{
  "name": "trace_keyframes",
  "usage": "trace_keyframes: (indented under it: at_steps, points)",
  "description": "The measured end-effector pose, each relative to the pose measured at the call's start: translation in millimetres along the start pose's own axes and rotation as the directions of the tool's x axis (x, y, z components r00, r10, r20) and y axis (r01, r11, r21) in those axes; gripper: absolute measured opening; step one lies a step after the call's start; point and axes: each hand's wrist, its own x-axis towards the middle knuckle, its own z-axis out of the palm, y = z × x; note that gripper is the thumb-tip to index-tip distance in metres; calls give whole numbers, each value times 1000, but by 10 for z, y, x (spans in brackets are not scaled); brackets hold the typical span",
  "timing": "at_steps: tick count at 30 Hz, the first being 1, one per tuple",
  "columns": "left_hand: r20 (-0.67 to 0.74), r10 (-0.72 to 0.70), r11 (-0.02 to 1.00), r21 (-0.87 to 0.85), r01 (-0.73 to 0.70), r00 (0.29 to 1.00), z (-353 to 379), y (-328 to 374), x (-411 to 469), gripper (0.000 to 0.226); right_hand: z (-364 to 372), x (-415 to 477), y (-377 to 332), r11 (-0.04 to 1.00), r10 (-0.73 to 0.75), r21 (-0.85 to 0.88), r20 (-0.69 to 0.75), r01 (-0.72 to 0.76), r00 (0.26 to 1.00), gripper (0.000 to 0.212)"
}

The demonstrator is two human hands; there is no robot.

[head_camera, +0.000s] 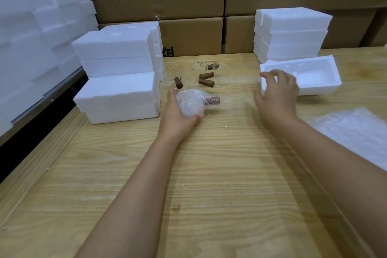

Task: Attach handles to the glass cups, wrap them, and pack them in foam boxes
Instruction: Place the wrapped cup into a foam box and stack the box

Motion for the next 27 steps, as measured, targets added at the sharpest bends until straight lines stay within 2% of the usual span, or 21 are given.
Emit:
trace_keyframes:
  at_steps: [2,4,8,11,13,16,18,20,22,24,27]
  points:
    - [15,52,998,38,-53,999,15,8,-23,124,-30,43,226,979,-4,-203,74,19,997,45]
    - [45,109,991,79,-112,993,35,17,-71,126,-21,74,347,949,-14,-309,148,60,989,46]
    - [-59,208,973,118,-200,976,41,45,-110,105,-14,162,443,895,-84,-418,180,154,980,43]
    - [-134,218,972,112,-204,967,26,73,-132,88,-58,196,423,853,-154,-467,204,235,967,42]
    - [-184,275,960,99,-261,944,15,117,-152,71,-108,176,346,852,-210,-442,199,279,957,44]
    - [-243,498,866,101,-489,832,3,204,-178,45,-185,30,99,876,-294,-344,176,338,940,49]
    - [-233,590,804,87,-588,773,15,257,-209,40,-212,-183,-119,887,-363,-250,141,388,921,47]
    - [-212,629,770,39,-637,748,29,311,-247,40,-264,-445,-315,895,-425,-122,63,429,903,44]
    - [-187,644,755,0,-655,742,30,342,-276,40,-324,-682,-474,865,-501,-29,-26,501,865,40]
    - [-175,631,761,-46,-647,756,13,346,-290,38,-385,-871,-593,816,-577,-6,-64,578,814,36]
    - [-187,513,819,-185,-543,838,-36,337,-309,30,-474,-1059,-695,787,-610,64,-67,614,789,31]
